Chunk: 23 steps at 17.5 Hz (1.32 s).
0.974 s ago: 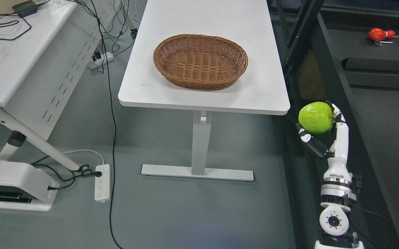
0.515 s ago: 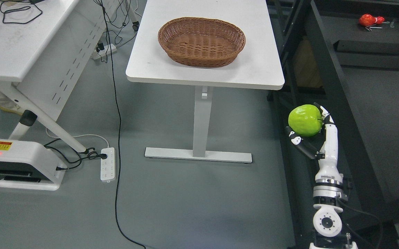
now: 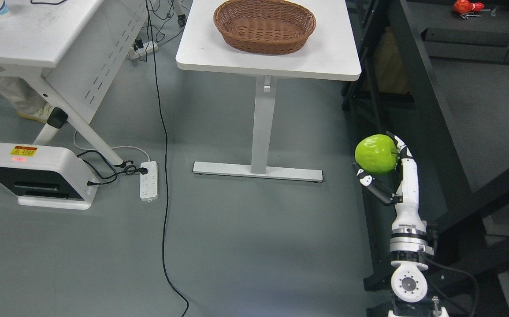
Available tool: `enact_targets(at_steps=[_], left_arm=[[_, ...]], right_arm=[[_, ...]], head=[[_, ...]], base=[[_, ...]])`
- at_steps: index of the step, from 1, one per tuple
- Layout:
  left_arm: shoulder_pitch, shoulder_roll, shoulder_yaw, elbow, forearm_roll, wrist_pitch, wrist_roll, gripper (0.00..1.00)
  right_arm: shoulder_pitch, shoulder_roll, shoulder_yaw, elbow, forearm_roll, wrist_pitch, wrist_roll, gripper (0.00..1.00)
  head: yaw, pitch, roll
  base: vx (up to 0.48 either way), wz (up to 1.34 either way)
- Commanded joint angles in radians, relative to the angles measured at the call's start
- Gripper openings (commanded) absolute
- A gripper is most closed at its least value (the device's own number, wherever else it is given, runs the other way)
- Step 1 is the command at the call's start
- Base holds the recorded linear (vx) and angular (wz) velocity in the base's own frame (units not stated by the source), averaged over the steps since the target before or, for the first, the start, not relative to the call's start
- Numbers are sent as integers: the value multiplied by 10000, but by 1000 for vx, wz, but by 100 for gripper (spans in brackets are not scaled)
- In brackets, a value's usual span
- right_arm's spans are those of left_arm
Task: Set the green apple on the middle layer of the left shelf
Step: 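Carry the green apple in the right hand toward the black shelf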
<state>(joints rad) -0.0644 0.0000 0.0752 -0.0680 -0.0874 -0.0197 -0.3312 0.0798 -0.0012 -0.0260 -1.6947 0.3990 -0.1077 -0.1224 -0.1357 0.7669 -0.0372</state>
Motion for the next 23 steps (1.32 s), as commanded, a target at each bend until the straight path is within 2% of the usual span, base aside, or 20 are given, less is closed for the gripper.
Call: enact_targets(at_steps=[1,13,23], left_arm=[[-1,175,0,-10,0,-2,-1,100],[-1,175,0,-10,0,-2,-1,100],[-1,175,0,5,0,-2,-1,100]], right_arm=[[15,-163,15,28,-1,19,-33,0],[-93,-163,-630,28,14,249,-33,0],[-123,-163,-645,28,14,433,-33,0]], head=[[0,0,0],[0,0,0],[0,0,0]], base=[[-309,18],[-226,-82],[-49,-964]])
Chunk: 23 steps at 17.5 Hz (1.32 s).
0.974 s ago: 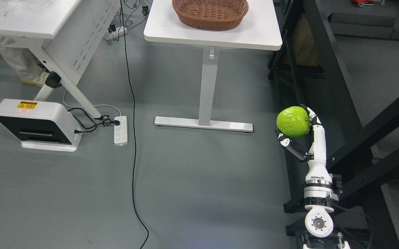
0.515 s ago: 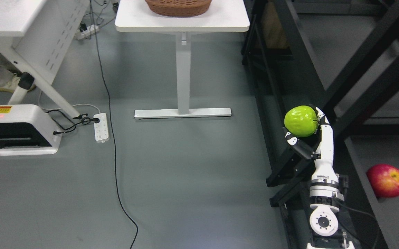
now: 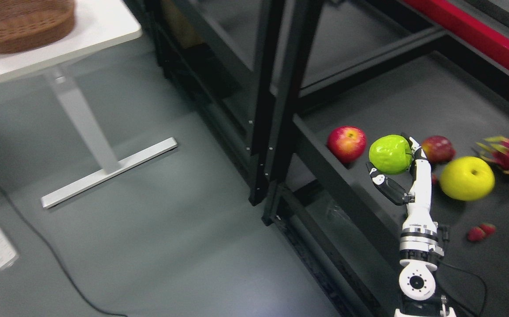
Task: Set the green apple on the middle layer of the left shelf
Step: 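Carry the green apple in the right hand toward the black shelf, then lower the green apple onto the shelf and open the right hand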
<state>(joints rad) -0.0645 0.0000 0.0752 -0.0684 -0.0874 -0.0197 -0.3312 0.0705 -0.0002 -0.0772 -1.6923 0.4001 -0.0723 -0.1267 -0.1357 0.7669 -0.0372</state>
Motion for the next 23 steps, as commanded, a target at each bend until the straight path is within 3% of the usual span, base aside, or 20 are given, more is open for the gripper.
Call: enact_targets(at_steps=[1,8,12,18,23], left_arm=[[0,174,0,9,0,-2,-1,100],[0,174,0,-7,0,-2,-1,100],[0,174,0,9,0,-2,-1,100],[0,174,0,-7,0,-2,-1,100],[0,174,0,-7,0,-2,-1,100]], right_arm=[[-30,-173,-133,3,18,94,9,0],[-290,-349,-332,293,110,769,-6,0],[-689,-993,-332,923,126,1152,-37,0],[-1440,-1087,-333,1827,187,1766,-6,0],[-2038,-1134,1032,2547,570,1782,300,0]], head=[[0,0,0],[0,0,0],[0,0,0],[0,-2,0],[0,-3,0]], base=[[60,-1353],[108,-1200],[166,-708],[163,-340],[117,-143]])
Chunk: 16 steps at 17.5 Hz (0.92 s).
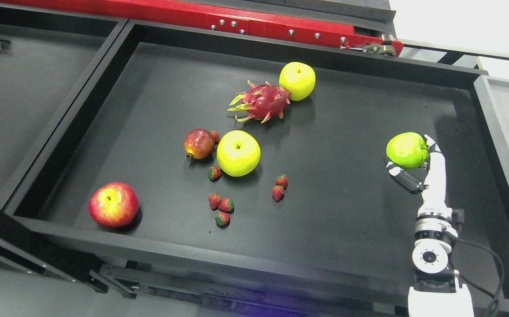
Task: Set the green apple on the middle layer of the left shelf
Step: 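Lower the green apple onto the shelf and open the right hand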
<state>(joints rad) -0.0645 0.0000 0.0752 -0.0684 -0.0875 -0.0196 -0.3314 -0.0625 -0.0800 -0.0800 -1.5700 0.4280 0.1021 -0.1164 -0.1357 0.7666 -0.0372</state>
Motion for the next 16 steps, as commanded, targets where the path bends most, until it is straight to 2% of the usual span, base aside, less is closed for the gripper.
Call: enact_targets(at_steps=[1,5,7,8,9,10,11,13,16], left_arm=[[0,175,0,-6,0,-3,0,100],[0,175,0,-6,0,-3,0,100],[0,175,0,9,0,-3,0,100],[0,175,0,9,0,-3,0,100],[0,175,0,9,0,-3,0,100],[0,175,0,-6,0,-3,0,100],[0,175,0,9,0,-3,0,100],[0,175,0,-6,0,-3,0,100],[0,175,0,-6,0,-3,0,100]], right_arm=[[-998,-335,1122,1721,382,38,303,0],[-1660,-335,1659,2782,398,434,703,0],[-1691,-305,1659,2861,383,528,810,9],[-1707,-289,1659,2876,383,574,811,22],[-1707,-289,1644,2891,353,711,811,41],[-1692,-289,1629,2876,261,804,811,73],[-1691,-274,1598,2876,169,805,811,86],[-1722,-243,1537,2845,-152,805,841,99],[-1829,-228,1521,2815,-246,805,887,100]], head=[[0,0,0],[0,-1,0],[0,-1,0],[0,-1,0],[0,-1,0],[0,-1,0],[0,-1,0],[0,-1,0],[0,-1,0]], base=[[76,-81],[43,-53],[10,-6],[3,14],[0,0],[0,0],[0,0],[0,0],[0,0]])
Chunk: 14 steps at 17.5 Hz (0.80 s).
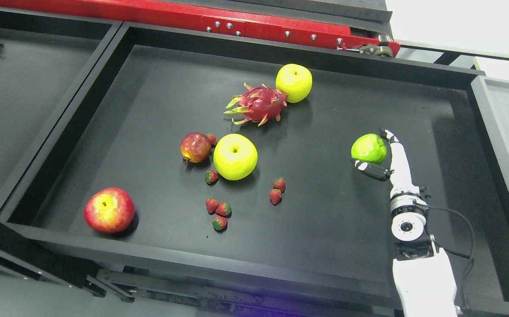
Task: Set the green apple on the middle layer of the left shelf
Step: 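Lower the green apple onto the shelf and open the right hand, then withdraw the open right hand from the placed apple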
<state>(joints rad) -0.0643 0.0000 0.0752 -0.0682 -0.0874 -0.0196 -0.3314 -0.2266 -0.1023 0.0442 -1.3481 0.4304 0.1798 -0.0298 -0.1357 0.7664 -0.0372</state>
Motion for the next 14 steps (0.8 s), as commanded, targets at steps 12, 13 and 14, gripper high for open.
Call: enact_targets(at_steps=[12,13,14], left_arm=[[-1,175,0,-8,0,-3,1,100],[-1,175,0,-8,0,-3,1,100],[-1,175,0,-8,0,-3,1,100]], right_arm=[[3091,849,-564,-3299,-2156,-1535,-100,100],[3429,849,-565,-3453,-2566,-1841,-116,100],[3675,849,-565,-3500,-3071,-2072,-131,100]], head=[[0,-1,0],[0,-1,0],[0,-1,0]], base=[[0,0],[0,0],[0,0]])
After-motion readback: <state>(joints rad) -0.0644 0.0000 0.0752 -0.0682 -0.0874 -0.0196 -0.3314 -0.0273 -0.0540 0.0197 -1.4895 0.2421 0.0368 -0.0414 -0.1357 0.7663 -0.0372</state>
